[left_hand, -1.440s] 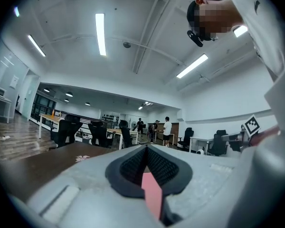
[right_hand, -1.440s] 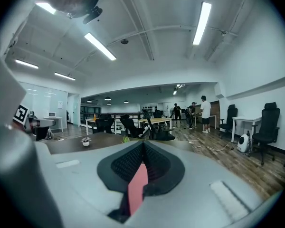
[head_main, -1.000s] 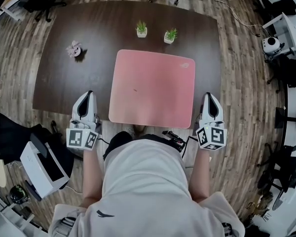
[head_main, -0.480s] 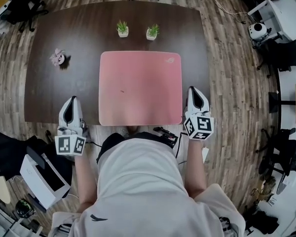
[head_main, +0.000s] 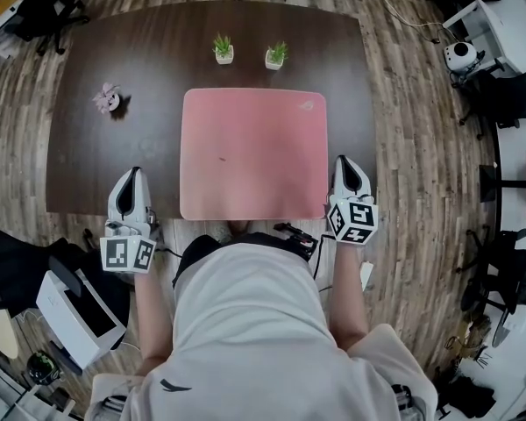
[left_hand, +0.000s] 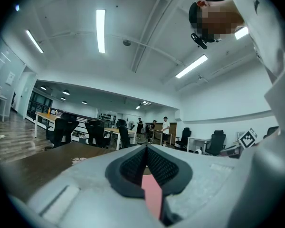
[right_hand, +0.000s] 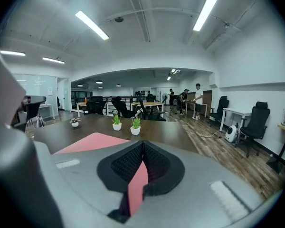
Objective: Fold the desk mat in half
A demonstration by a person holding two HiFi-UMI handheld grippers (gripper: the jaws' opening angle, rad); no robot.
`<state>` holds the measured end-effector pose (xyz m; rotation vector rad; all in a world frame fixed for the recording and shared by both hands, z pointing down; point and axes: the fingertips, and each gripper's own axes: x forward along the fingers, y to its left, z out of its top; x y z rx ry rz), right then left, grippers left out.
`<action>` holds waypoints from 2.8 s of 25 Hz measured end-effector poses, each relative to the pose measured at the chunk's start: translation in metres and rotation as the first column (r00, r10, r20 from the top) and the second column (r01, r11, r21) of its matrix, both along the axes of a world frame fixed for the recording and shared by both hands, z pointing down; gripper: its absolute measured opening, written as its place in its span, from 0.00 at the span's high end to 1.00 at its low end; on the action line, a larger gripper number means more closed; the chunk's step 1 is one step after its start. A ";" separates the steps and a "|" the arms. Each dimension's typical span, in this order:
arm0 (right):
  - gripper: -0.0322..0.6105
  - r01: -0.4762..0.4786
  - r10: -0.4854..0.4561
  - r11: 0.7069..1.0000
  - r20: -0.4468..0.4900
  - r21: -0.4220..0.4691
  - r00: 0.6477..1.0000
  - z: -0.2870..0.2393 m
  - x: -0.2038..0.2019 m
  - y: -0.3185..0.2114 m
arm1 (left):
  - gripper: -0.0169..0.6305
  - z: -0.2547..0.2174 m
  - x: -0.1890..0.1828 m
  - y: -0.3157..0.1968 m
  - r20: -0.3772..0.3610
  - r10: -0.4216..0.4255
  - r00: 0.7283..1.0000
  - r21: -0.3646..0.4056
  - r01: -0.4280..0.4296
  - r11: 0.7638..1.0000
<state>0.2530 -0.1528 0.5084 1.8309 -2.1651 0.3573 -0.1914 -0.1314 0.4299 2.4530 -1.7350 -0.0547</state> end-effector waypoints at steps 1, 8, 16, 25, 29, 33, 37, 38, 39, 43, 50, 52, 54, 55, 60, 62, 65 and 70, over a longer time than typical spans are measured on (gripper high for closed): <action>0.95 -0.007 0.007 1.000 -0.008 -0.014 1.000 0.006 0.002 0.000 | 0.97 0.000 -0.001 0.001 0.000 0.001 1.000 0.001 -0.001 1.000; 0.87 -0.074 0.068 0.979 -0.038 -0.191 0.997 0.060 0.016 -0.005 | 0.97 -0.003 -0.005 0.009 0.000 -0.003 1.000 0.006 0.003 1.000; 0.71 -0.064 0.030 0.904 -0.087 -0.423 0.996 0.122 0.013 -0.002 | 0.97 -0.004 -0.010 0.016 -0.001 -0.008 1.000 0.009 0.008 1.000; 0.55 0.003 -0.039 0.763 -0.041 -0.647 0.998 0.171 0.008 0.007 | 0.97 -0.004 -0.010 0.023 -0.004 -0.019 1.000 0.004 0.020 1.000; 0.50 0.010 -0.041 0.689 -0.025 -0.724 0.999 0.182 0.008 0.013 | 0.97 -0.002 -0.013 0.025 -0.003 -0.027 1.000 -0.002 0.027 1.000; 0.45 0.012 -0.032 0.667 -0.012 -0.745 0.999 0.183 0.011 0.013 | 0.97 0.000 -0.013 0.027 -0.004 -0.030 1.000 -0.004 0.030 1.000; 0.45 0.011 -0.039 0.651 -0.019 -0.759 0.999 0.185 0.010 0.011 | 0.97 0.000 -0.009 0.026 -0.006 -0.029 1.000 -0.004 0.029 1.000; 0.45 0.008 -0.043 0.648 -0.027 -0.762 0.999 0.185 0.010 0.010 | 0.97 0.000 -0.008 0.025 -0.007 -0.027 1.000 -0.003 0.027 1.000; 0.45 0.001 -0.048 0.645 -0.040 -0.764 0.998 0.185 0.011 0.010 | 0.97 0.000 -0.007 0.025 -0.007 -0.027 1.000 -0.003 0.027 1.000; 0.34 -0.007 -0.042 0.642 -0.044 -0.767 0.998 0.186 0.019 0.007 | 0.97 0.002 -0.008 0.026 -0.008 -0.030 1.000 -0.006 0.030 1.000; 0.36 0.017 -0.067 0.645 -0.034 -0.764 0.997 0.186 0.014 0.007 | 0.97 0.003 -0.008 0.029 -0.006 -0.038 0.999 -0.010 0.038 0.999; 0.44 0.040 -0.098 0.635 -0.030 -0.771 0.995 0.185 0.008 0.007 | 0.97 0.002 -0.007 0.029 -0.007 -0.038 0.999 -0.008 0.038 0.999; 0.50 0.053 -0.117 0.624 -0.025 -0.780 0.993 0.184 0.004 0.008 | 0.97 0.002 -0.006 0.030 -0.008 -0.039 0.999 -0.008 0.039 0.999; 0.50 0.056 -0.119 0.619 -0.023 -0.783 0.993 0.184 0.004 0.008 | 0.97 0.002 -0.006 0.030 -0.009 -0.040 0.999 -0.008 0.040 0.999; 0.51 0.058 -0.122 0.600 -0.019 -0.798 0.992 0.185 0.004 0.007 | 0.97 0.005 -0.006 0.033 -0.011 -0.045 0.999 -0.011 0.045 0.999; 0.52 0.060 -0.123 0.598 -0.018 -0.800 0.992 0.185 0.004 0.007 | 0.97 0.005 -0.005 0.034 -0.012 -0.047 0.999 -0.012 0.046 0.999; 0.57 0.073 -0.129 0.594 -0.006 -0.801 0.992 0.184 0.000 0.008 | 0.97 0.005 -0.005 0.036 -0.012 -0.049 0.999 -0.011 0.049 0.999; 0.72 0.115 -0.135 0.585 0.044 -0.803 0.990 0.183 -0.011 0.010 | 0.97 0.004 -0.007 0.039 -0.012 -0.055 0.998 -0.008 0.055 0.998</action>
